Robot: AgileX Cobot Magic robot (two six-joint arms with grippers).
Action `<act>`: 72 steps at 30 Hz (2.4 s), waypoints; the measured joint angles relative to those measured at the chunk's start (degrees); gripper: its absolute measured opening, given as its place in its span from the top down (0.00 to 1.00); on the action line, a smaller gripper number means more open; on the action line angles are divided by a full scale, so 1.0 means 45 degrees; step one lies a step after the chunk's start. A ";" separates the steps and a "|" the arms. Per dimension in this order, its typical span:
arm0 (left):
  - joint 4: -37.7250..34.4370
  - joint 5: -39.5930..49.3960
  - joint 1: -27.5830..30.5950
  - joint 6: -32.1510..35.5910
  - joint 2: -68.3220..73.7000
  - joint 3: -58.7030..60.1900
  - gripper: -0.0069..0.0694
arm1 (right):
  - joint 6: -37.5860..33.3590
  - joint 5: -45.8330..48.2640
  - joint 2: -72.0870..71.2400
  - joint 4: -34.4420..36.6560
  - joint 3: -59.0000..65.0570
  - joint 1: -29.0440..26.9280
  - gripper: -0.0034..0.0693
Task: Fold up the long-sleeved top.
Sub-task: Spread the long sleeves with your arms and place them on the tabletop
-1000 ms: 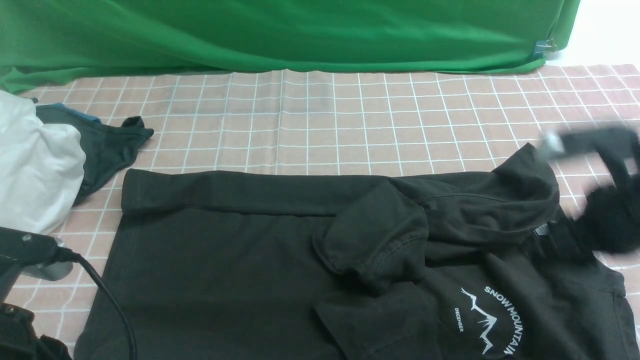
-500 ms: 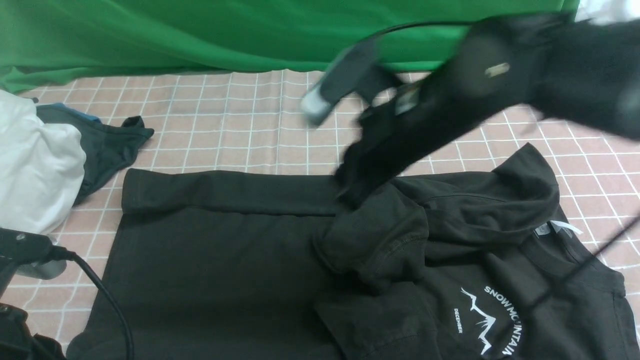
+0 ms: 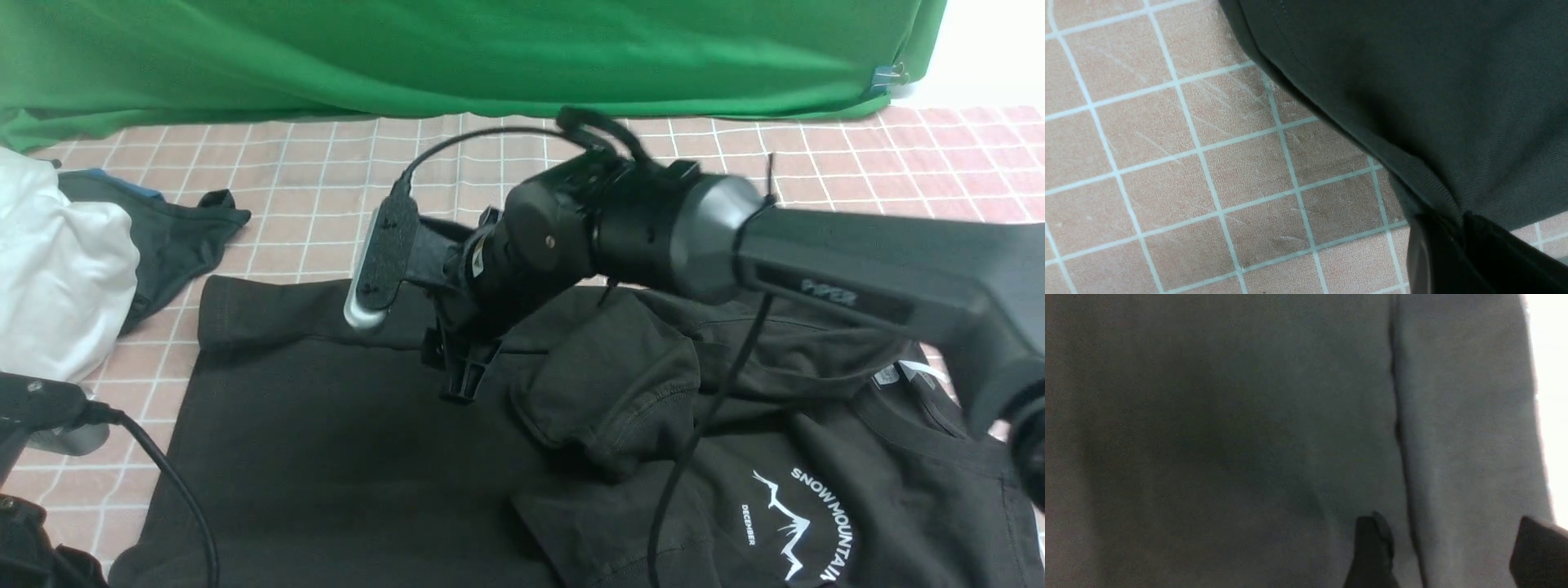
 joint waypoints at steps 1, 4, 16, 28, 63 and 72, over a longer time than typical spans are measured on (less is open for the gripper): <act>0.0000 0.0000 0.0000 0.0000 0.0000 0.0000 0.84 | -0.0023 -0.0118 0.0113 -0.0018 -0.0031 0.0000 0.31; 0.0000 -0.0015 0.0000 0.0000 0.0000 0.0000 0.84 | -0.0094 -0.0460 0.0381 -0.0066 -0.0069 0.0000 0.31; 0.0000 0.0115 0.0000 0.0000 0.0000 0.0000 0.84 | 0.0510 -0.2560 0.1218 -0.1928 -0.0121 -0.0376 0.71; 0.0000 0.0127 0.0000 0.0000 0.0000 0.0000 0.84 | 0.2830 -0.5153 0.1438 -0.2094 -0.0190 -0.2035 0.76; 0.0219 0.0331 0.0000 0.0030 0.0000 0.0000 0.84 | 0.5572 0.0159 0.1212 -0.0748 -0.0702 -0.2574 0.91; 0.0233 0.0331 0.0000 0.0017 0.0000 0.0000 0.84 | 0.4920 -0.4853 0.1571 -0.1026 -0.0666 -0.3721 0.91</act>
